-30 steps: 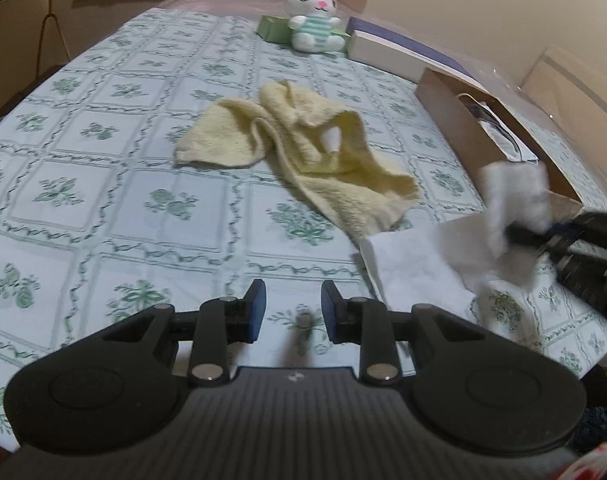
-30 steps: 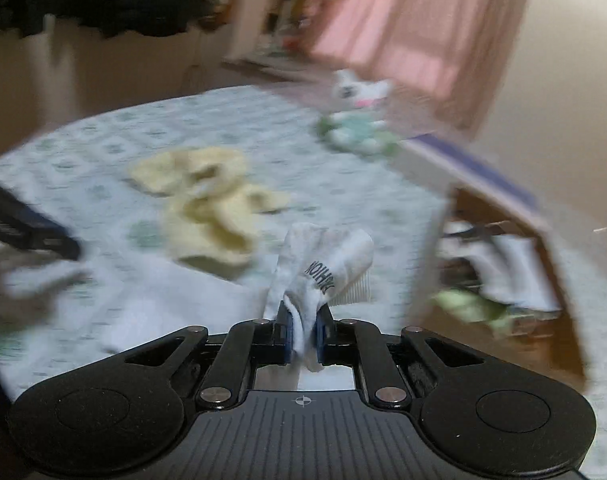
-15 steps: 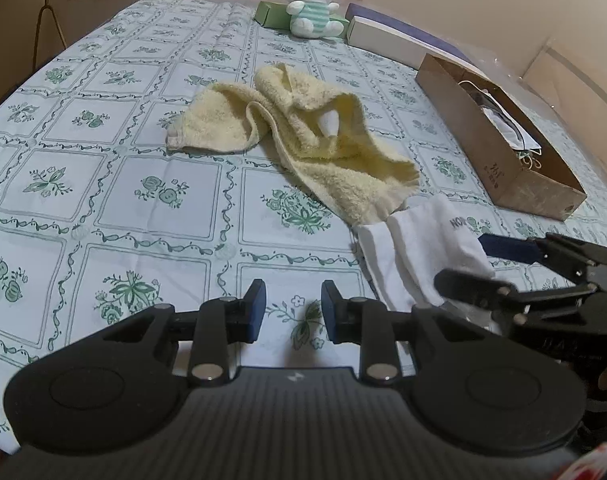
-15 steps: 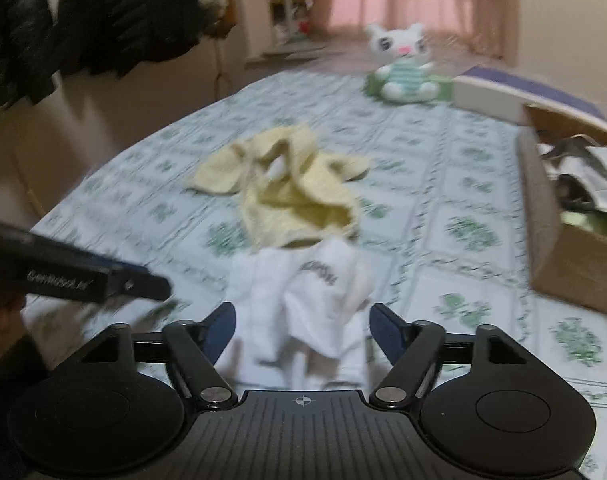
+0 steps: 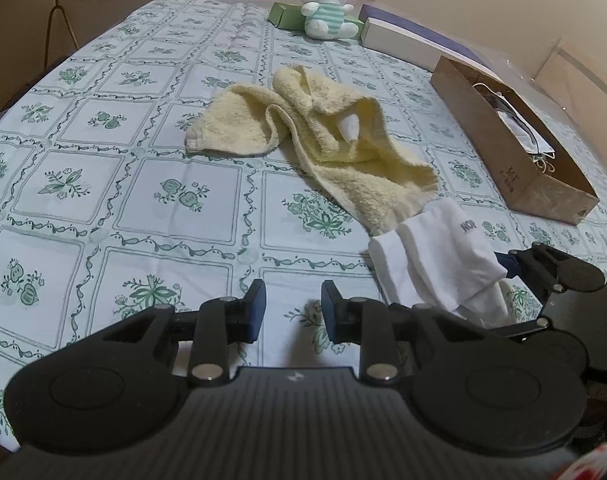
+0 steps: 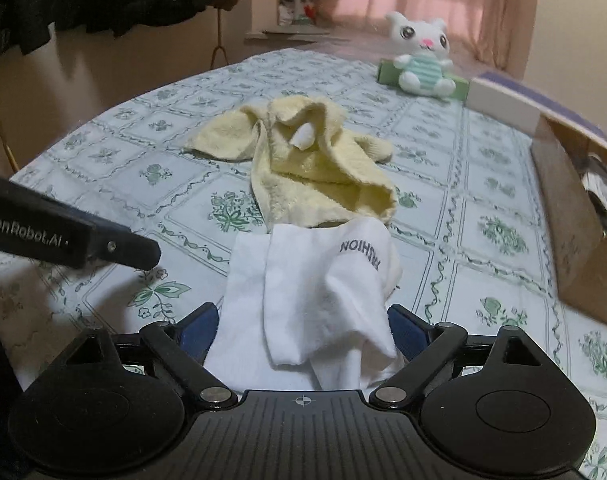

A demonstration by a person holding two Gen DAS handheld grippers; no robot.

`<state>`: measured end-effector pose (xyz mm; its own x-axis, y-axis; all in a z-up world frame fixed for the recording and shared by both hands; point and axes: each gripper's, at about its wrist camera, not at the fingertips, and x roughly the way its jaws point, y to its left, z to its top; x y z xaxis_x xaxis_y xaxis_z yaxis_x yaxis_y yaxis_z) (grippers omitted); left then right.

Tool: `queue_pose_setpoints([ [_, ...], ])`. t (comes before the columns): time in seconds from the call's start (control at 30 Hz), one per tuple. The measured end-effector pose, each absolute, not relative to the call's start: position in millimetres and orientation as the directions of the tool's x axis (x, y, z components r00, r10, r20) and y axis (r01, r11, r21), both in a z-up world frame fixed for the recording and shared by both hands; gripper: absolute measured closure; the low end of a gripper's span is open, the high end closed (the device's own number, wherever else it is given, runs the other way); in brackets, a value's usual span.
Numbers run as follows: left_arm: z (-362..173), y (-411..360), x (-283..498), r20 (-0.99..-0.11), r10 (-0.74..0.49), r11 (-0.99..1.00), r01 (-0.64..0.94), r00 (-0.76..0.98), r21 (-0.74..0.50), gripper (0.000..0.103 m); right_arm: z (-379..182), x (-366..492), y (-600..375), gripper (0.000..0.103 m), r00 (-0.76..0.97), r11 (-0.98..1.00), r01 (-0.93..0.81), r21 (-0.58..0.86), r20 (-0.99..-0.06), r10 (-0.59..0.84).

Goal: Organize soft objects

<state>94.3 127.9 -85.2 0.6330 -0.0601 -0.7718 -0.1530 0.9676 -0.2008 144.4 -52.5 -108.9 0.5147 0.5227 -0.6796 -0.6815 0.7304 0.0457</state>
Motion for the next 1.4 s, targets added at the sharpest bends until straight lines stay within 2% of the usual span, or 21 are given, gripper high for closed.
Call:
queue_pose_setpoints([
  [0.03, -85, 127, 95, -0.773, -0.060, 0.968, -0.151, 0.632, -0.199, 0.077, -111, 145, -54, 0.027, 0.517, 0.729, -0.683, 0.045, -0.675, 0.527],
  [0.1, -85, 125, 98, -0.773, -0.064, 0.969, -0.145, 0.631, -0.199, 0.077, -109, 148, -58, 0.050, 0.522, 0.729, -0.683, 0.046, -0.667, 0.531],
  [0.13, -85, 125, 100, -0.773, -0.067, 0.969, -0.142, 0.630, -0.200, 0.077, -109, 151, -60, 0.056, 0.522, 0.734, -0.677, 0.054, -0.668, 0.531],
  [0.17, -85, 123, 102, -0.773, -0.071, 0.969, -0.139, 0.631, -0.203, 0.077, -108, 154, -64, 0.070, 0.525, 0.742, -0.667, 0.061, -0.668, 0.527],
  [0.2, -85, 123, 104, -0.771, -0.075, 0.969, -0.136, 0.633, -0.206, 0.076, -107, 156, -66, 0.079, 0.530, 0.749, -0.659, 0.062, -0.669, 0.521],
  [0.37, -75, 119, 122, -0.753, -0.090, 0.968, -0.119, 0.652, -0.219, 0.066, -98, 167, -86, 0.081, 0.523, 0.772, -0.626, 0.110, -0.675, 0.520],
  [0.6, -42, 120, 168, -0.681, -0.063, 0.967, -0.125, 0.730, -0.223, 0.042, -77, 185, -114, 0.081, 0.601, 0.823, -0.560, 0.092, -0.639, 0.480],
  [0.77, -29, 110, 214, -0.647, -0.041, 0.970, -0.126, 0.761, -0.209, 0.037, -68, 206, -126, 0.081, 0.638, 0.845, -0.526, 0.094, -0.613, 0.466],
  [0.93, -50, 102, 252, -0.698, 0.029, 0.967, -0.196, 0.716, -0.161, 0.037, -63, 218, -129, 0.081, 0.644, 0.842, -0.527, 0.117, -0.591, 0.486],
  [1.13, -79, 105, 250, -0.742, 0.137, 0.964, -0.260, 0.656, -0.051, 0.035, -71, 224, -124, 0.081, 0.614, 0.827, -0.541, 0.151, -0.602, 0.511],
  [1.27, -93, 122, 236, -0.776, 0.130, 0.944, -0.316, 0.617, -0.093, 0.028, -78, 227, -125, 0.081, 0.597, 0.825, -0.538, 0.172, -0.613, 0.517],
  [1.4, -95, 130, 235, -0.769, 0.090, 0.930, -0.331, 0.633, -0.163, 0.025, -84, 231, -126, 0.081, 0.581, 0.825, -0.529, 0.200, -0.622, 0.524],
])
